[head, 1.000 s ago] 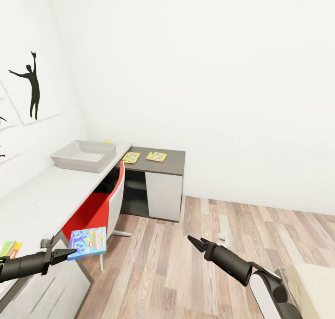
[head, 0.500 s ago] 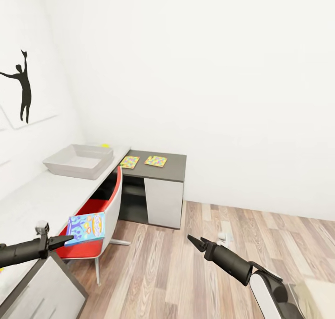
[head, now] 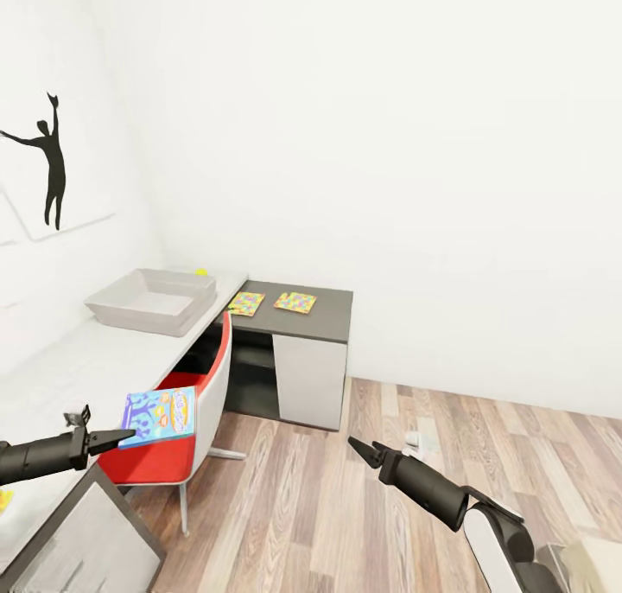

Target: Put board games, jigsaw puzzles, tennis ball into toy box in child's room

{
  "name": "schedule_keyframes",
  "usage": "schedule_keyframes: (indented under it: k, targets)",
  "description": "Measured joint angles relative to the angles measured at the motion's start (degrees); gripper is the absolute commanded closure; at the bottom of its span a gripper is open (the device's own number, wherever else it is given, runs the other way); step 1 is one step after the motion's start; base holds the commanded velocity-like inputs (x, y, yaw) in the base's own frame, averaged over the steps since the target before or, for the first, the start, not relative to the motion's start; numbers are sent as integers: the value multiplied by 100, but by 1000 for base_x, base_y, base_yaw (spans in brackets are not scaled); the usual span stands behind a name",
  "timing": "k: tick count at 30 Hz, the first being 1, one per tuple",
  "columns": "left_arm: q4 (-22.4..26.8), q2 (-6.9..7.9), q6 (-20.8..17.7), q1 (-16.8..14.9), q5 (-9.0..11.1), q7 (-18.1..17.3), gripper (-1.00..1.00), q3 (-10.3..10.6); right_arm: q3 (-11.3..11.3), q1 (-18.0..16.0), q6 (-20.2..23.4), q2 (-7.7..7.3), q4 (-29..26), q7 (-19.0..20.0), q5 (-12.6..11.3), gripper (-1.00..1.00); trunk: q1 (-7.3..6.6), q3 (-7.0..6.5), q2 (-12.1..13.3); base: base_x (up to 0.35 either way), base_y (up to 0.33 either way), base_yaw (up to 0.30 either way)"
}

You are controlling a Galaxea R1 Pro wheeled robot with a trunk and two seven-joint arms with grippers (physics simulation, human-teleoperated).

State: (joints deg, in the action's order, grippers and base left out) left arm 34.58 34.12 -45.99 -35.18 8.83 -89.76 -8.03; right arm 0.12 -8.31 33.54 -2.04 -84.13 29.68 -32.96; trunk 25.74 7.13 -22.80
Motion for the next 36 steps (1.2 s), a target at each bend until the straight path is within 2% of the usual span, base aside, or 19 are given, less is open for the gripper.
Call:
schedule_keyframes:
  k: [10,12,17,19,21,22,23,24,26,28,31,36]
  targets:
    - [5,6,-9,9,6,0,100,-4,3,0,30,-10,-100,23,-5,-100,0,-18,0,66,0,268]
    - [5,2,-14,9,24,1,100,-13,3,6,119,-40,-409,44,-34,-100,0,-19,0,18,0,286]
    - [103,-28,-103,-7,37,0,100,-104,-37,4,441,-71,-575,94,-87,-100,1,-18,0,6,0,196]
    - [270,-50,-274,-87,43,-1,100,-130,-82,3,602,-91,-597,210,-110,-100,1,-18,0,2,0,67]
    - [546,-68,-677,-329,54,-1,100,-151,-310,4,733,-104,-611,623,-122,-100,1,-18,0,1,0,25]
    - [700,-87,-894,-484,51,15,100,-158,-557,5,783,-109,-616,988,-127,-100,1,-18,1,0,0,14]
    - [746,-97,-956,-542,31,96,100,-154,-659,6,796,-109,-617,1119,-127,-100,0,-17,0,0,0,7]
    - [835,-141,-1061,-722,11,386,100,-160,-927,8,816,-107,-619,1427,-127,-100,2,-18,2,0,0,4]
    - [896,-227,-1123,-1028,22,812,100,-176,-1175,9,830,-108,-620,1717,-123,-100,1,-17,1,0,0,3]
    - [916,-320,-1149,-1186,25,1081,100,-182,-1266,10,833,-106,-621,1834,-122,-100,1,-17,1,0,0,1]
    - [929,-410,-1167,-1286,25,1283,100,-194,-1317,10,829,-104,-621,1909,-121,-100,1,-16,0,0,0,0]
    - [936,-461,-1159,-1343,18,1414,100,-474,-1337,10,817,-102,-621,1949,-96,-100,1,-16,0,0,0,0]
